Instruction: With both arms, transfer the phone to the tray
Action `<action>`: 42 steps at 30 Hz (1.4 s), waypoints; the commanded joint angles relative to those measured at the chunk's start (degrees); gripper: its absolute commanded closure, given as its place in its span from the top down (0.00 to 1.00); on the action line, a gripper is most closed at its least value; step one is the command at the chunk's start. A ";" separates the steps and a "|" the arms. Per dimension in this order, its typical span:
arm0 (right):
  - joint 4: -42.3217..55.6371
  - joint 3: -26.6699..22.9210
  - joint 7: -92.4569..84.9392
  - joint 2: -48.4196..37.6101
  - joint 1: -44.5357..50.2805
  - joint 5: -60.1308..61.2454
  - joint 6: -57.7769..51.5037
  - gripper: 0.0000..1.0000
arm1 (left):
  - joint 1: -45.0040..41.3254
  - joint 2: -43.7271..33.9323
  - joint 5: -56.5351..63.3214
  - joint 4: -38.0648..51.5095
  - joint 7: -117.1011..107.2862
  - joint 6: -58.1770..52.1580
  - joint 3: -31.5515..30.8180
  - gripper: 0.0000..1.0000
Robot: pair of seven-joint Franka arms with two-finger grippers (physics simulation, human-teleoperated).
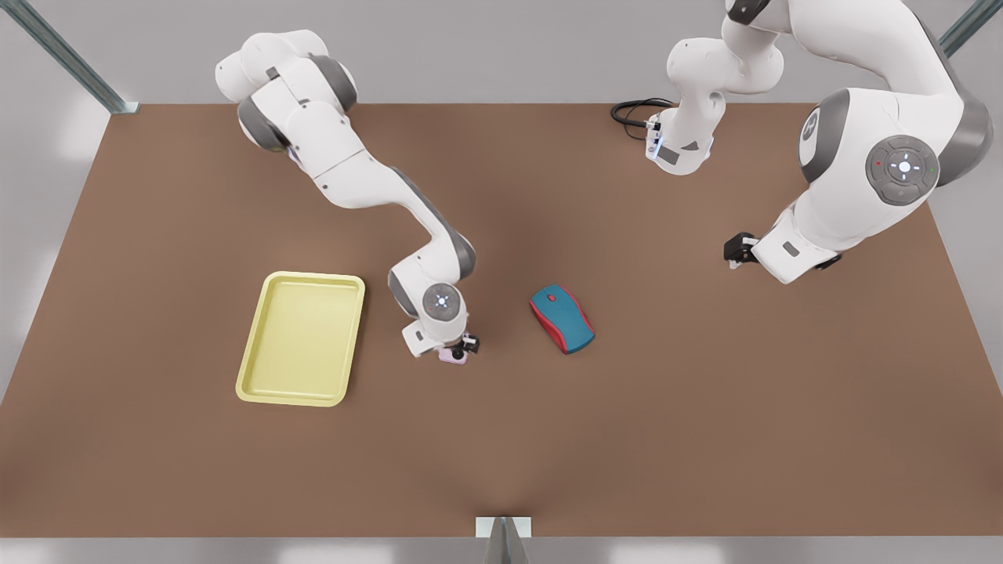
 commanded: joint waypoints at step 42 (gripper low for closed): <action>-1.68 1.89 -2.77 1.56 -1.18 -0.71 5.82 0.88 | 0.01 0.68 0.74 0.22 -0.28 0.17 -0.15 1.00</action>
